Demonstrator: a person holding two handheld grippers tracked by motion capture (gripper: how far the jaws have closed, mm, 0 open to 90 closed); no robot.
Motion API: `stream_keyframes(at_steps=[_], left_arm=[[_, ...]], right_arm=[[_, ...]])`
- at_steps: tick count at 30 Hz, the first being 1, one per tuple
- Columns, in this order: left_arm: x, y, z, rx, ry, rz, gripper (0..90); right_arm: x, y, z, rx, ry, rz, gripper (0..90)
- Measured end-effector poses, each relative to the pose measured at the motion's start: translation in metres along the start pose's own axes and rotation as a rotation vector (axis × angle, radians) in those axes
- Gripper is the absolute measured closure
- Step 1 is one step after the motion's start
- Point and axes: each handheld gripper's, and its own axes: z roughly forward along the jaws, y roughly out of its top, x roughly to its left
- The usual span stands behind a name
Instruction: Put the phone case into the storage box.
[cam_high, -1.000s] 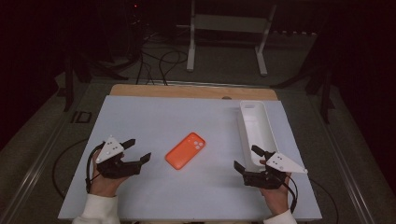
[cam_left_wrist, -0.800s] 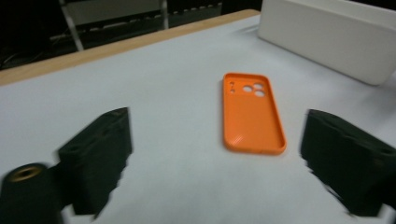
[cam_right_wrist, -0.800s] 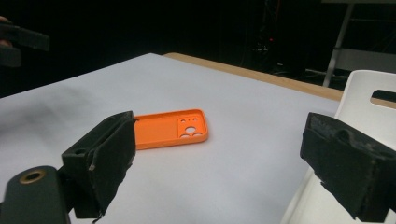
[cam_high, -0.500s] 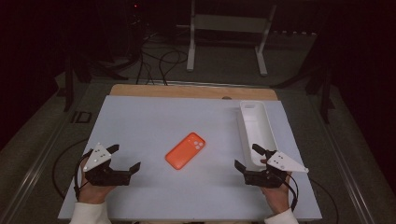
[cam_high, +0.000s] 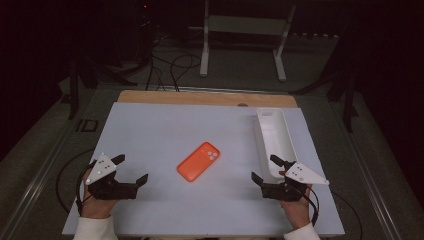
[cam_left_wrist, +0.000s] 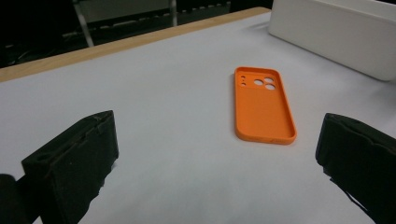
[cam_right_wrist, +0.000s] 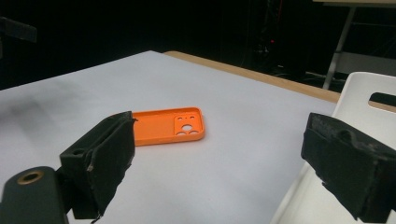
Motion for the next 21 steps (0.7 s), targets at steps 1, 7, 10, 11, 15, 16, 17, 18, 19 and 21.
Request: stream_keyframes(at_steps=[1, 7, 10, 11, 15, 16, 17, 18, 19, 21], left_arm=[[-0.001, 0.001, 0.001, 0.009, 0.001, 0.004, 0.1], [-0.006, 0.012, 0.012, 0.093, 0.027, 0.02, 0.1], [-0.008, 0.017, 0.02, 0.118, 0.01, 0.02, 0.1], [-0.009, 0.019, 0.024, 0.131, 0.007, 0.027, 0.1], [-0.013, 0.025, 0.037, 0.161, -0.005, 0.052, 0.1], [-0.013, 0.026, 0.04, 0.168, -0.007, 0.052, 0.1], [-0.014, 0.028, 0.046, 0.184, -0.01, 0.057, 0.1], [-0.014, 0.028, 0.046, 0.184, -0.01, 0.057, 0.1], [-0.015, 0.03, 0.049, 0.19, -0.015, 0.059, 0.1], [-0.016, 0.032, 0.055, 0.206, -0.021, 0.065, 0.1]], right_arm=[[0.0, 0.0, 0.0, 0.0, 0.0, 0.0, 9.7], [-0.001, 0.002, -0.001, 0.001, -0.001, -0.006, 9.7], [-0.004, 0.001, -0.003, 0.001, -0.011, 0.001, 9.7], [-0.004, 0.001, -0.003, 0.001, -0.011, 0.001, 9.7], [-0.005, 0.0, -0.004, 0.002, -0.011, 0.004, 9.7], [-0.005, 0.0, -0.004, 0.004, -0.009, 0.001, 9.7], [-0.003, 0.0, -0.003, 0.009, -0.009, 0.002, 9.7], [-0.003, 0.0, -0.003, 0.01, -0.008, 0.002, 9.7], [-0.003, 0.0, -0.003, 0.01, -0.008, 0.002, 9.7], [-0.003, -0.001, -0.003, 0.01, -0.009, 0.003, 9.7]])
